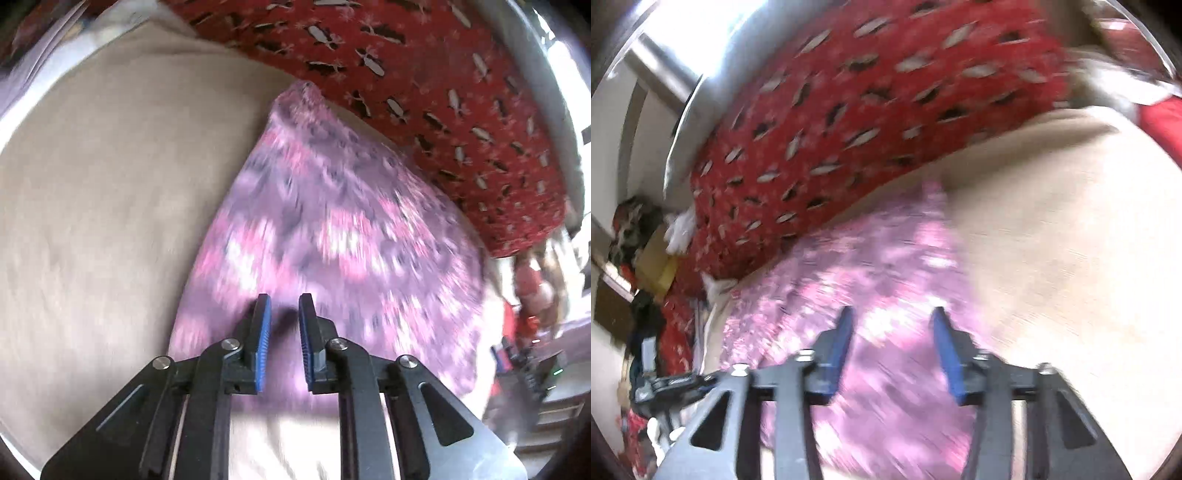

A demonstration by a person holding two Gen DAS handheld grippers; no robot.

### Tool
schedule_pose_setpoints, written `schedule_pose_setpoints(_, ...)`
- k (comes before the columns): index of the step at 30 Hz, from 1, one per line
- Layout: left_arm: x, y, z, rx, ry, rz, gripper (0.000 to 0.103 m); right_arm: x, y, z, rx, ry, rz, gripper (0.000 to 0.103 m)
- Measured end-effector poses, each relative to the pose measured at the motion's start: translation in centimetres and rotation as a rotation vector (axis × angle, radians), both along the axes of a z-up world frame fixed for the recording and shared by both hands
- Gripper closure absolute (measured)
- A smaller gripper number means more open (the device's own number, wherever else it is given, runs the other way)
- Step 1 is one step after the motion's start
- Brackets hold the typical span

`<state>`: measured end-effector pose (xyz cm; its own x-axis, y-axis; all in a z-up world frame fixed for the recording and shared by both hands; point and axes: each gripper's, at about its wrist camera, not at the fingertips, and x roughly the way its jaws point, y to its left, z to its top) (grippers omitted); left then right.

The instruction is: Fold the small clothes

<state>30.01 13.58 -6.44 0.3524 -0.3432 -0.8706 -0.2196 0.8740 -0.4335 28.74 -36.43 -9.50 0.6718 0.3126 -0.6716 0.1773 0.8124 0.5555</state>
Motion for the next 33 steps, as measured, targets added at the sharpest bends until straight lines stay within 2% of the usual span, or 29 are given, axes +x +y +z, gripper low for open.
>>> schedule_pose_setpoints(2, -2.4, 0.4, -0.3, -0.075, 0.009, 0.023, 0.072, -2.8, -1.5, -0.9, -0.018, 0.041, -0.048, 0.044)
schedule_pose_setpoints(4, -3.8, -0.1, -1.4, -0.124, 0.034, 0.043, 0.070, -3.9, -2.0, -2.9, 0.011, 0.095, -0.073, 0.044)
schedule_pose_setpoints(6, -4.6, -0.6, -2.4, -0.134, 0.077, 0.050, 0.070, -4.8, -2.2, -4.5, 0.114, 0.111, -0.081, 0.048)
schedule_pose_setpoints(7, -4.7, -0.9, -2.7, -0.127, 0.093, 0.052, 0.070, -5.0, -2.0, -4.9, 0.180, 0.085, -0.071, 0.065)
schedule_pose_setpoints(9, -5.0, -0.9, -2.9, -0.128, 0.108, 0.059, 0.070, -4.5, -0.7, -4.5, 0.215, 0.033, -0.027, 0.097)
schedule_pose_setpoints(12, -5.5, -0.2, -2.9, -0.118, 0.118, 0.082, 0.070, -5.2, -0.1, -1.6, 0.186, -0.103, -0.014, 0.098)
schedule_pose_setpoints(14, -6.0, 0.2, -3.5, -0.132, 0.125, 0.091, 0.070, -5.9, -1.3, -0.6, 0.173, -0.144, -0.071, 0.098)
schedule_pose_setpoints(15, -6.2, 0.4, -3.8, -0.150, 0.122, 0.102, 0.070, -6.0, -2.2, -1.2, 0.168, -0.126, -0.103, 0.098)
schedule_pose_setpoints(17, -6.4, 0.6, -3.9, -0.161, 0.122, 0.117, 0.070, -5.8, -3.3, -3.9, 0.147, -0.017, -0.123, 0.099)
schedule_pose_setpoints(19, -6.2, 0.4, -3.7, -0.140, 0.127, 0.113, 0.070, -5.3, -2.4, -5.8, 0.087, 0.079, -0.075, 0.099)
schedule_pose_setpoints(20, -6.3, 0.3, -3.6, -0.126, 0.129, 0.110, 0.070, -5.3, -1.9, -5.9, 0.062, 0.077, -0.056, 0.099)
schedule_pose_setpoints(22, -6.3, 0.1, -3.0, -0.104, 0.138, 0.100, 0.070, -5.5, -1.8, -4.7, 0.060, 0.049, -0.088, 0.096)
schedule_pose_setpoints(24, -6.6, -0.3, -1.8, -0.138, 0.113, 0.093, 0.070, -5.7, -2.1, -3.1, 0.040, 0.033, -0.153, 0.092)
schedule_pose_setpoints(26, -6.4, -1.0, -0.1, -0.153, 0.066, 0.079, 0.069, -5.2, -1.9, -1.1, 0.074, -0.066, -0.149, 0.092)
schedule_pose_setpoints(27, -6.0, -1.7, 1.0, -0.135, 0.037, 0.065, 0.067, -5.2, -1.5, -0.5, 0.078, -0.097, -0.137, 0.092)
schedule_pose_setpoints(29, -4.8, -2.6, 2.2, -0.082, -0.001, 0.051, 0.055, -3.5, 0.1, 1.1, 0.076, -0.147, -0.062, 0.091)
schedule_pose_setpoints(31, -3.3, -3.4, 2.7, -0.017, -0.033, 0.048, 0.053, -1.6, 2.2, 1.6, 0.046, -0.145, 0.000, 0.089)
schedule_pose_setpoints(33, -1.6, -3.7, 1.6, 0.024, -0.017, 0.050, 0.053, 0.4, 4.3, 1.4, 0.002, -0.139, 0.049, 0.089)
